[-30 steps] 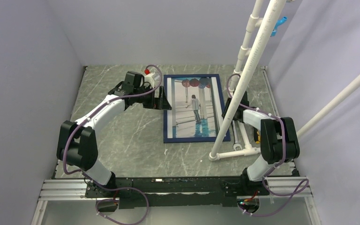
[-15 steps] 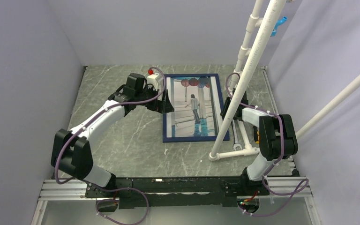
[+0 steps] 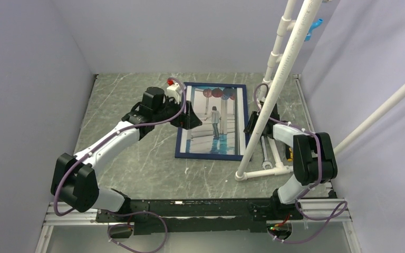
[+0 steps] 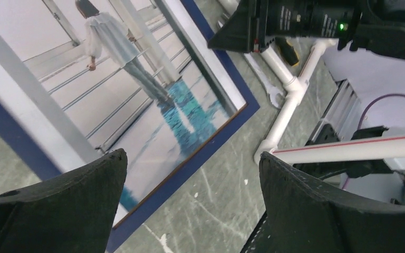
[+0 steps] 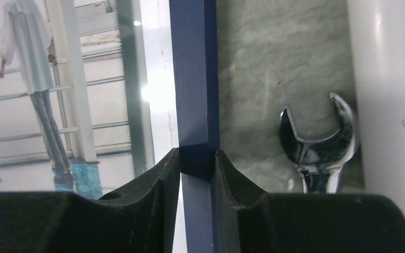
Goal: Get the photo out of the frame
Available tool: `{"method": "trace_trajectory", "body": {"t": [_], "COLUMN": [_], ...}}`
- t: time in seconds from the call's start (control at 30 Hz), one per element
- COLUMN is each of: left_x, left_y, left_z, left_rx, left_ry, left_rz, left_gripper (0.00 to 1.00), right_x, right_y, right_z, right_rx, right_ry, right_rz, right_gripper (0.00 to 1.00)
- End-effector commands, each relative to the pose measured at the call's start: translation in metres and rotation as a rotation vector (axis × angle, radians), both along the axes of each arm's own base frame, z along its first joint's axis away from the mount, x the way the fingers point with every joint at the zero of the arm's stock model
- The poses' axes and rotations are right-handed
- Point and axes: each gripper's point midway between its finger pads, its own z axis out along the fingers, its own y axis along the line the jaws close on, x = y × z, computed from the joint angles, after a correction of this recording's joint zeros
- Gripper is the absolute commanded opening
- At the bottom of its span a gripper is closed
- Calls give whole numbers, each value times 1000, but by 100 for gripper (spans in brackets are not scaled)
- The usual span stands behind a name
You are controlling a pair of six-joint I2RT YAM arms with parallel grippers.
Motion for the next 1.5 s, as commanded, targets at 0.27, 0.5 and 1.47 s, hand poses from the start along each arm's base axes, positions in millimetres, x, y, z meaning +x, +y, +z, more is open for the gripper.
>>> {"method": "trace_trajectory", "body": {"t": [0.27, 0.5, 1.47], "left_x": [-22, -38, -127], "left_y": [-55, -63, -30], "left_z": [-22, -34, -69], "left_rx": [67, 275, 25], "left_ry": [25, -348, -157], "left_rz": [158, 114, 41], "left_gripper": [90, 94, 97], "right_x": [12, 14, 13], "right_y": [41, 49, 11], "right_z": [78, 81, -1], "right_rx": [263, 242, 118], "right_ry": [-193, -160, -11], "right_rz": [5, -33, -59], "right_gripper": [0, 0, 50]}}
